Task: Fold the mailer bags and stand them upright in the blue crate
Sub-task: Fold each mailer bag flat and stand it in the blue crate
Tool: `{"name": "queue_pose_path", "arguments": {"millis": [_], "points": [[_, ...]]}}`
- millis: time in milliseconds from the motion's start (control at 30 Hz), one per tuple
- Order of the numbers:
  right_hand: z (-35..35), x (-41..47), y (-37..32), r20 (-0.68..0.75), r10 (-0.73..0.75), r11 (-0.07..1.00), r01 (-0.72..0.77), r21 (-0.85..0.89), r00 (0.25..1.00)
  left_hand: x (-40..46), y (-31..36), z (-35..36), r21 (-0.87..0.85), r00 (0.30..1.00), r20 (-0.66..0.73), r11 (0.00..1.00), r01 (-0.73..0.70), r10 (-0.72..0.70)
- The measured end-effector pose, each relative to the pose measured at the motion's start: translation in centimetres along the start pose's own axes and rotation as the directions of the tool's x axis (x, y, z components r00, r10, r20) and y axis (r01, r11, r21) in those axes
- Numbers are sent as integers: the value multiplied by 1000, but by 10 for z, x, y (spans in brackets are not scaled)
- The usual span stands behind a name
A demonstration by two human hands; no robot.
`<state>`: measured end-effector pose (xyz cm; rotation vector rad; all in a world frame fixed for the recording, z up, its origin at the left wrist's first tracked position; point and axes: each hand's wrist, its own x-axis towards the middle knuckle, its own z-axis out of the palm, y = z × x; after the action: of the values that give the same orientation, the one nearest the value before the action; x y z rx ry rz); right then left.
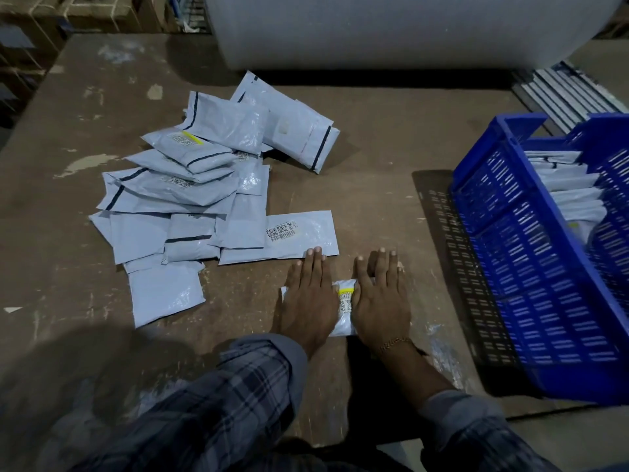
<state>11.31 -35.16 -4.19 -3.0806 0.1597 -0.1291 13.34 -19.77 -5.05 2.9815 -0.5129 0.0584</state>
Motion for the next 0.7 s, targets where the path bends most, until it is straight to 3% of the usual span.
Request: {"name": "queue_pose_path", "arguments": {"millis": [167, 467, 700], "points": [[0, -12, -3, -26, 13, 1000, -13, 12, 1000, 1, 7, -5, 40, 999, 10, 998, 39, -40], [8, -5, 2, -11, 31, 997, -30, 70, 999, -21, 4, -3, -5, 997, 24, 998, -70, 70], [3, -28, 2, -12, 24, 998, -23, 64, 1000, -16, -4, -10, 35, 999, 14, 998, -46, 46]]}}
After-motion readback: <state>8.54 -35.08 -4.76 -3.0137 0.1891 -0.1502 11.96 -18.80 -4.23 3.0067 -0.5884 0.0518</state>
